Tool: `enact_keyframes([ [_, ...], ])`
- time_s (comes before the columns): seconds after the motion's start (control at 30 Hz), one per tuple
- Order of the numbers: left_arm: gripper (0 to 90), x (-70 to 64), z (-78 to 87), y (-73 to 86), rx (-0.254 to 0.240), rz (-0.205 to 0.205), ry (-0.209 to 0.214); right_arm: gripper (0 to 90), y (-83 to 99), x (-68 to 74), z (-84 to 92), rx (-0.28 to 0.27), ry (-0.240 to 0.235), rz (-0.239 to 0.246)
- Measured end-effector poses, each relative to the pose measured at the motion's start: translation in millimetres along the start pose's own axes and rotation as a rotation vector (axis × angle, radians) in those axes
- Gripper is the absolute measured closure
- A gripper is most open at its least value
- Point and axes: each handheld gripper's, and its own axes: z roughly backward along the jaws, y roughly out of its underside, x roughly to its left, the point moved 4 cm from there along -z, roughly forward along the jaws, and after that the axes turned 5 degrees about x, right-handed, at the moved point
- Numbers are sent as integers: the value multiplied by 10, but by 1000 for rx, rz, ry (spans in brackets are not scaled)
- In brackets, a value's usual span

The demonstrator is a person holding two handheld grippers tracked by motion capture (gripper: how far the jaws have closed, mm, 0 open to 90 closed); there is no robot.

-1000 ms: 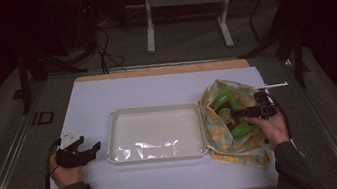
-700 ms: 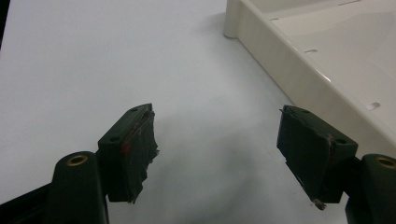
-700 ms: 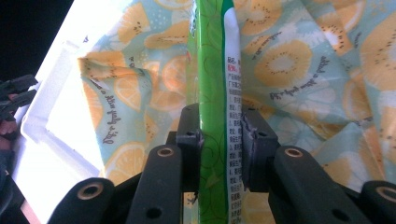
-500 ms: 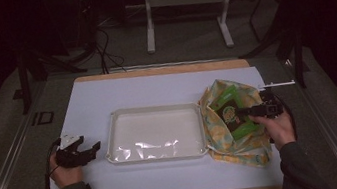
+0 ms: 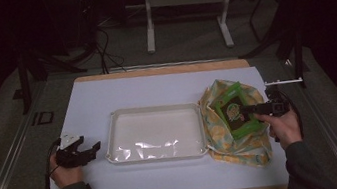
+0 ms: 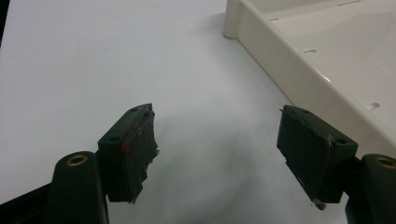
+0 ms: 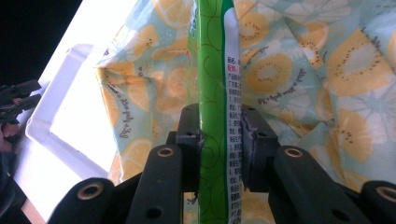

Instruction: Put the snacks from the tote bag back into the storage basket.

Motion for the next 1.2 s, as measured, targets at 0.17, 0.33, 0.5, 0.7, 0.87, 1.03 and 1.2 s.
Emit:
enact_keyframes([
  [0.17,283,0,0,0,-1,0,0,724,-12,7,54,-4,4,7],
  [0.33,283,1,1,0,-1,0,1,724,-19,15,113,-15,3,9],
  [0.5,283,2,2,0,-1,0,1,724,-26,18,179,-22,4,11],
  [0.7,283,1,1,0,-1,0,1,723,-36,29,250,-28,4,17],
  [0.87,283,-3,0,0,-1,1,2,724,-38,44,292,-29,4,22],
  [1.03,283,-1,1,0,-1,1,2,724,-36,76,305,-22,3,30],
  [1.2,283,-1,0,0,-2,1,2,724,-48,122,335,-22,-1,42],
])
